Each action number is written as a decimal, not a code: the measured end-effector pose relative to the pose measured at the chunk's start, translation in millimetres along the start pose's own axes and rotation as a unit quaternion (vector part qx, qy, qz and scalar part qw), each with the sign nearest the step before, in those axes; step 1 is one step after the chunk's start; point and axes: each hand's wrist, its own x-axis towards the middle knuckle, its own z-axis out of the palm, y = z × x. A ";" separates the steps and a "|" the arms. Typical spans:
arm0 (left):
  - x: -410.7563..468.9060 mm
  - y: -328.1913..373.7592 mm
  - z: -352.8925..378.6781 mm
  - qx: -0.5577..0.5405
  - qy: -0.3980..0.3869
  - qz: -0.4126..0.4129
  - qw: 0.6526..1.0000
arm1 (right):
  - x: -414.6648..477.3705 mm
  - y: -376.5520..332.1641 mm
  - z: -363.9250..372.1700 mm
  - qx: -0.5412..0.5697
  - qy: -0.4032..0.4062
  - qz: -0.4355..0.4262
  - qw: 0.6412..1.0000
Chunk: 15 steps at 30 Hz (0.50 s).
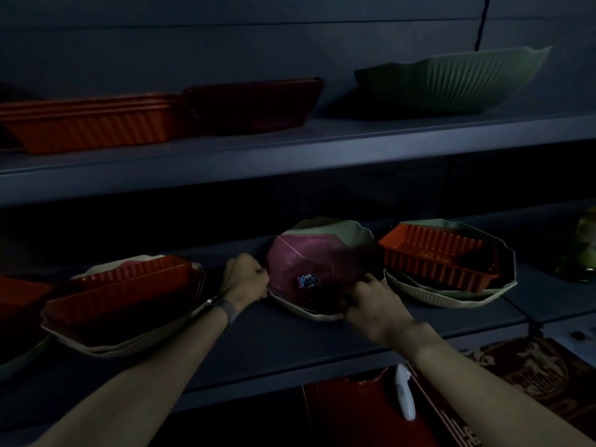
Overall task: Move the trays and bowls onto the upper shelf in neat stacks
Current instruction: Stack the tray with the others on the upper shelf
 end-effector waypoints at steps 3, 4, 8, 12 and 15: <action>-11.6 4.1 -7.5 -0.044 0.006 0.002 0.999 | -2.6 2.3 -3.1 -0.005 0.026 0.001 1.000; -15.1 4.3 -10.5 -0.057 0.010 0.002 0.998 | -4.0 3.9 -5.2 -0.008 0.039 -0.008 0.999; -28.9 5.6 -23.6 -0.157 0.017 -0.012 0.987 | -14.5 8.0 -14.6 0.012 0.071 -0.018 0.997; -47.3 6.0 -38.7 -0.283 0.007 -0.053 0.958 | -26.7 2.7 -17.5 0.028 0.130 -0.018 0.991; -63.9 10.3 -49.0 -0.335 0.004 -0.069 0.940 | -38.2 -10.1 -23.4 0.088 0.114 -0.042 0.989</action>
